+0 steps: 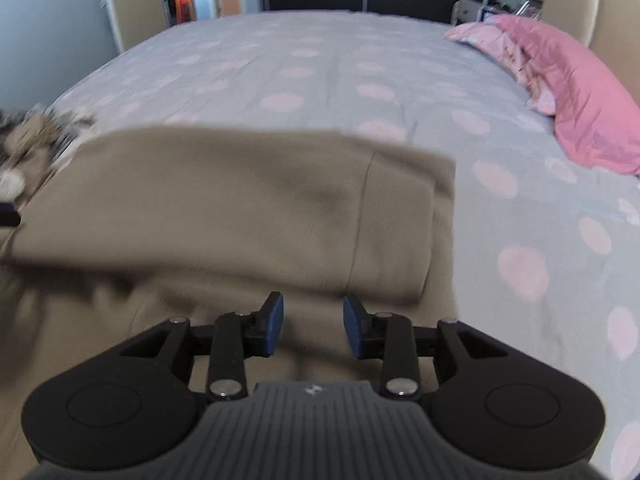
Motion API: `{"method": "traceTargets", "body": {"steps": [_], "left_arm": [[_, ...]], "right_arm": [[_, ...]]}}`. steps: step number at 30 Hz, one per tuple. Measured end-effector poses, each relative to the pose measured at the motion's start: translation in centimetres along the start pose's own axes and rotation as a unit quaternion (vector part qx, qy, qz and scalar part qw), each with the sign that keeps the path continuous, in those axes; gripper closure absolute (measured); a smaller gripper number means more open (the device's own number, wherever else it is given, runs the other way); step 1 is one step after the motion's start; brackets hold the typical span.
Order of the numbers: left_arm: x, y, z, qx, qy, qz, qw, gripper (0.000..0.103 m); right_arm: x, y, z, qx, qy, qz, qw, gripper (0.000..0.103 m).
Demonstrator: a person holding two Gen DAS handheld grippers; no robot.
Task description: Fold clothes
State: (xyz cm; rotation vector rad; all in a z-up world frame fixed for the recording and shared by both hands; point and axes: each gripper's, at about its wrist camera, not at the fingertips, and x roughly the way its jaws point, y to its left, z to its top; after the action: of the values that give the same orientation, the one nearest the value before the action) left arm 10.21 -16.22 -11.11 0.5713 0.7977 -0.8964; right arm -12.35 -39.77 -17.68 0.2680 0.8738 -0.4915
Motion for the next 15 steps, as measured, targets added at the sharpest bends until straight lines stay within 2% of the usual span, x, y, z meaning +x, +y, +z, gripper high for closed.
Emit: {"method": "traceTargets", "body": {"steps": [3,10,15], "left_arm": [[-1.4,-1.2,-2.4,0.011,0.010,-0.014,0.9998,0.085],[-3.8,-5.7,-7.9,0.083,0.044,-0.060,0.9937,0.083],[-6.5,-9.4,-11.5,0.157,0.043,-0.099,0.9818,0.067]], "right_arm": [[-1.0,1.0,-3.2,-0.027,0.023,0.013,0.999,0.067],[-4.0,3.0,-8.9,-0.076,0.064,0.053,0.994,0.067],[-6.6,5.6,-12.4,-0.133,0.070,0.096,0.984,0.066]]}}
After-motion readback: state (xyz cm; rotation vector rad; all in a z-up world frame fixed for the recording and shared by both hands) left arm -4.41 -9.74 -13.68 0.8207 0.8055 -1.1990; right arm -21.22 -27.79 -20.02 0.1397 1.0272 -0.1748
